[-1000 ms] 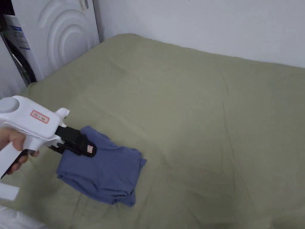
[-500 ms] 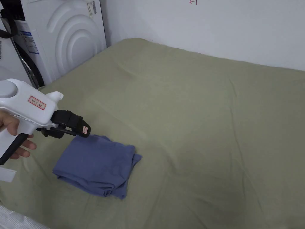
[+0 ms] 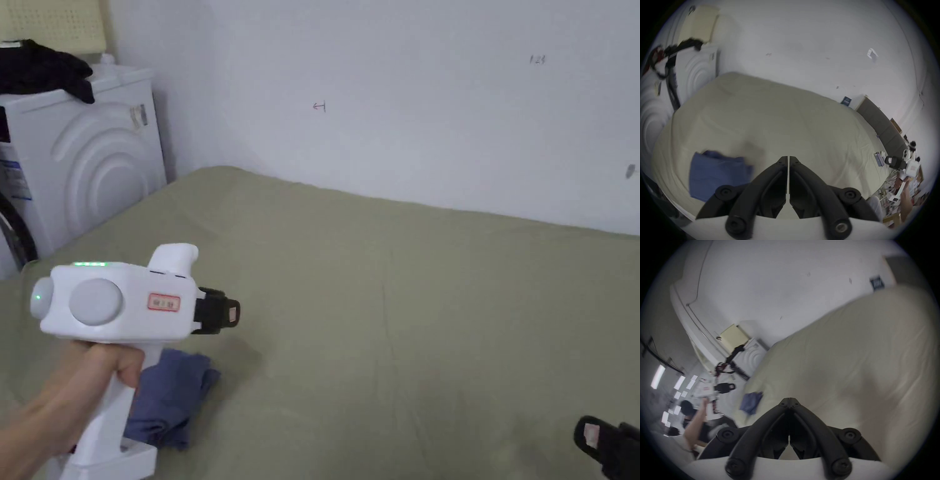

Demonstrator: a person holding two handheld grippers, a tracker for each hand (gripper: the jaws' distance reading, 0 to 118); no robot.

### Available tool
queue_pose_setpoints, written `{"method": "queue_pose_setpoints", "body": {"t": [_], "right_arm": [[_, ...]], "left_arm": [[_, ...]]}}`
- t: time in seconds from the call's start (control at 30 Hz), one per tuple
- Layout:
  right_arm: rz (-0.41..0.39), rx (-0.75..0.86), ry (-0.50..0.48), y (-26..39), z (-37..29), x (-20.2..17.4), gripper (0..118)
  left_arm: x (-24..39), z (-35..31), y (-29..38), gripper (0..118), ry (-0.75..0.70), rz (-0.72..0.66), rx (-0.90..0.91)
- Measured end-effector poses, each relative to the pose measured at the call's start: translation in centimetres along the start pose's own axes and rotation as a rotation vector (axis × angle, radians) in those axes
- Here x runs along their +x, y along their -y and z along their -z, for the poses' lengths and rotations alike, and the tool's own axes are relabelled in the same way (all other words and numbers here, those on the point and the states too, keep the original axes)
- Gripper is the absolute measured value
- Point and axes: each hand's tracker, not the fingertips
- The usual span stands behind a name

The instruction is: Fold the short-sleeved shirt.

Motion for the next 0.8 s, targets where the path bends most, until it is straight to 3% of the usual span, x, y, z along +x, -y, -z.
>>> {"method": "queue_pose_setpoints", "body": {"t": [0.1, 0.2, 0.27, 0.4, 0.8], "right_arm": [[-0.198, 0.099, 0.213, -1.4, -1.6, -2.2, 2], [-0.282, 0.214, 0.354, -2.1, -2.8, -3.5, 2], [-0.315, 0.283, 0.425, -2.5, -3.7, -4.1, 2], [-0.336, 0.383, 0.476, -2.8, -5.1, -4.3, 2], [-0.346, 0.407, 0.428, -2.7, -6.9, -5.4, 2]], "left_arm": [[7.3, 0.0, 1.1, 2, 0.008, 0.075, 0.14], [13.1, 0.1, 2.1, 2, -0.064, 0.133, 0.294], [15.7, -0.3, 2.4, 2, -0.083, 0.086, 0.338], [19.5, -1.0, 3.2, 2, -0.164, 0.18, 0.44], [22.5, -2.5, 3.6, 2, -0.179, 0.266, 0.498]]}}
